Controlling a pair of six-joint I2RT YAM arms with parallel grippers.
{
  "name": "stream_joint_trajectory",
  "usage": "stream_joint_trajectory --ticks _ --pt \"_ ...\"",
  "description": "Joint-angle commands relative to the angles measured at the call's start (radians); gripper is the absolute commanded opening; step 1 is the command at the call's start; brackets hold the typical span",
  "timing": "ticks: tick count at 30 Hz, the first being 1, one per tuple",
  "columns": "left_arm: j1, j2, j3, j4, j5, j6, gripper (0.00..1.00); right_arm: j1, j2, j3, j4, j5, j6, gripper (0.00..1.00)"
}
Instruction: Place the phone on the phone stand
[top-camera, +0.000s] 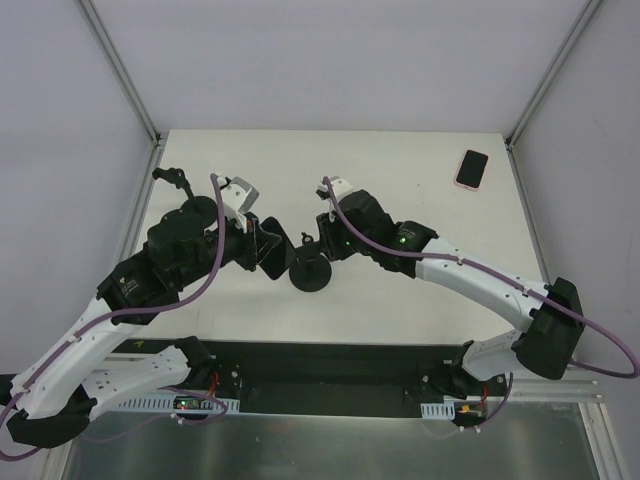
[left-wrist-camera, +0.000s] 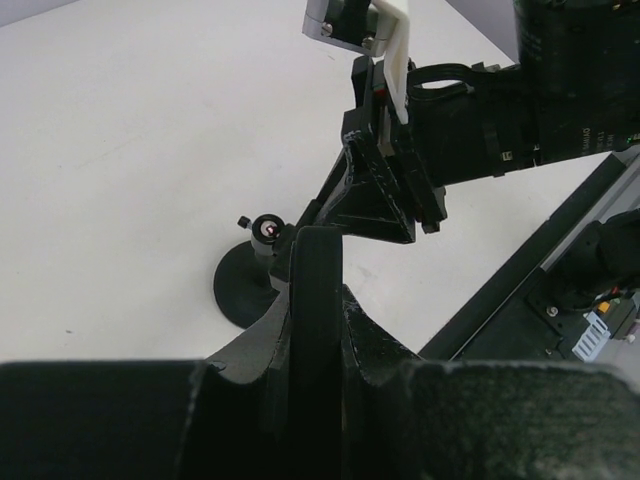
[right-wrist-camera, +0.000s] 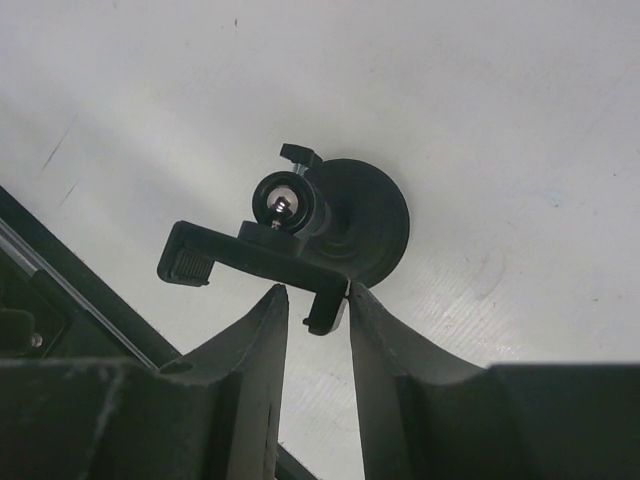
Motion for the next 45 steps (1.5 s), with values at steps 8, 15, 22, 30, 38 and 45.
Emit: stream_joint_trajectory --ticks 8,15,22,30,38,45 --pt "-0.003 0.029 0.018 0.108 0.084 -0.047 0.00 0.020 0.047 0.059 -0.035 0.060 -0.045 0.32" --pt "0.003 0.049 -0.026 0.242 0.280 -0.073 0.00 0.019 0.059 0.059 -0.035 0.065 -0.066 0.01" --pt "0.008 0.213 -0.054 0.459 0.880 0.078 0.00 0.009 0.044 0.036 -0.002 -0.108 -0.235 0.01" --pt "0.047 0.324 -0.068 0.457 1.021 0.382 0.00 -0.073 0.024 0.011 0.015 -0.362 -0.324 0.01" --pt "0.124 0.451 -0.003 0.451 1.064 0.438 0.00 -0.141 0.022 0.007 0.024 -0.520 -0.350 0.01" --pt "0.198 0.518 0.040 0.412 1.081 0.470 0.00 -0.162 0.027 0.004 0.020 -0.609 -0.393 0.01"
